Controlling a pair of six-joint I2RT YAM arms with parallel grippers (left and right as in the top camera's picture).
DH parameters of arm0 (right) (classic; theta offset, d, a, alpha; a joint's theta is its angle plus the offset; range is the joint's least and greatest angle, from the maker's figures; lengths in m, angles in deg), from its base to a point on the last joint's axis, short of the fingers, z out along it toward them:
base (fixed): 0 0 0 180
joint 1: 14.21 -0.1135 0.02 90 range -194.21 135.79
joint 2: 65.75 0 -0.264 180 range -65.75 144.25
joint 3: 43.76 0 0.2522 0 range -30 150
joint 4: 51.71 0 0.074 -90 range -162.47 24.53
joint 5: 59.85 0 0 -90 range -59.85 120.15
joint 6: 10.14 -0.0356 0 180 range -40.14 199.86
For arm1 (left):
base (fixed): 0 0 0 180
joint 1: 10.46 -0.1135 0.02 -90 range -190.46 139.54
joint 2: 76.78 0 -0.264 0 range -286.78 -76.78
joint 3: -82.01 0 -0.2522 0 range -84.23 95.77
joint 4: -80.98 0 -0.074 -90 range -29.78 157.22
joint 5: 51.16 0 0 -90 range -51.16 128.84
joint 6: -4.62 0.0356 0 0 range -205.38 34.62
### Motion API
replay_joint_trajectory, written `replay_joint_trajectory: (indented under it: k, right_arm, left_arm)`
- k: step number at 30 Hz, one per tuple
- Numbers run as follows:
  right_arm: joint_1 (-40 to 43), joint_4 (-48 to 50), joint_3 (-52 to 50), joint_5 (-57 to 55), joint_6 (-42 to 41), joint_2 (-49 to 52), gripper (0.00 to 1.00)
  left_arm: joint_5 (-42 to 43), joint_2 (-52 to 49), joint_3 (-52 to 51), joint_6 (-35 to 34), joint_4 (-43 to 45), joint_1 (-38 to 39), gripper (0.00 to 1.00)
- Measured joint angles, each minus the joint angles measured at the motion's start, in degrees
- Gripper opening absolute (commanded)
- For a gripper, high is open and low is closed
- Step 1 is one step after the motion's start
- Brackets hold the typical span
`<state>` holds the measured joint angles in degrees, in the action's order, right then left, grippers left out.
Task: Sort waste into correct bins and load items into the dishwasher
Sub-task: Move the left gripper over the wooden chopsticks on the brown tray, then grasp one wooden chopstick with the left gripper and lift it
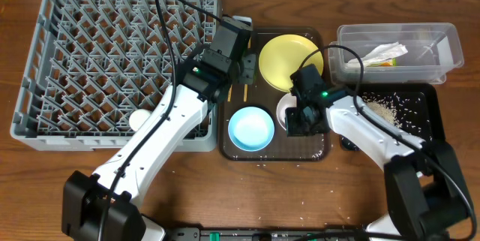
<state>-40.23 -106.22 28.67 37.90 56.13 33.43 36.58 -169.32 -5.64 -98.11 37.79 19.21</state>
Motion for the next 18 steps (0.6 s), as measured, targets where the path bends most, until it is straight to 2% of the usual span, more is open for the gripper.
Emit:
replay_joint_trajectory:
  k: [3, 9, 11, 12, 16, 18]
  right_arm:
    - [0.00, -3.72, -0.17, 0.50, -0.20, 0.55, 0.01]
    - [0.11, -5.75, -0.31, 0.76, -0.17, -2.32, 0.01]
    - [0.85, -5.75, -0.31, -0.11, -0.20, -5.66, 0.13]
    - [1.70, -5.68, -0.31, -0.59, -0.26, -7.06, 0.18]
    - [7.02, -4.59, -0.31, -2.69, -1.16, -11.52, 0.17]
    - [8.44, -4.50, -0.31, -2.91, -1.31, -12.15, 0.16]
  left_arm:
    - [0.37, 0.00, 0.00, 0.59, 0.00, 0.00, 0.86]
    - [0.57, -2.73, 0.00, 3.65, 3.26, 0.00, 0.63]
    - [0.61, -5.86, 0.00, 4.13, 4.04, 0.00, 0.56]
    - [0.57, -7.30, 0.00, 4.35, 4.42, 0.00, 0.49]
    - [0.35, -13.16, -0.02, 5.16, 9.31, 0.00, 0.33]
    - [-0.52, -15.02, -0.07, 5.33, 12.13, 0.00, 0.33]
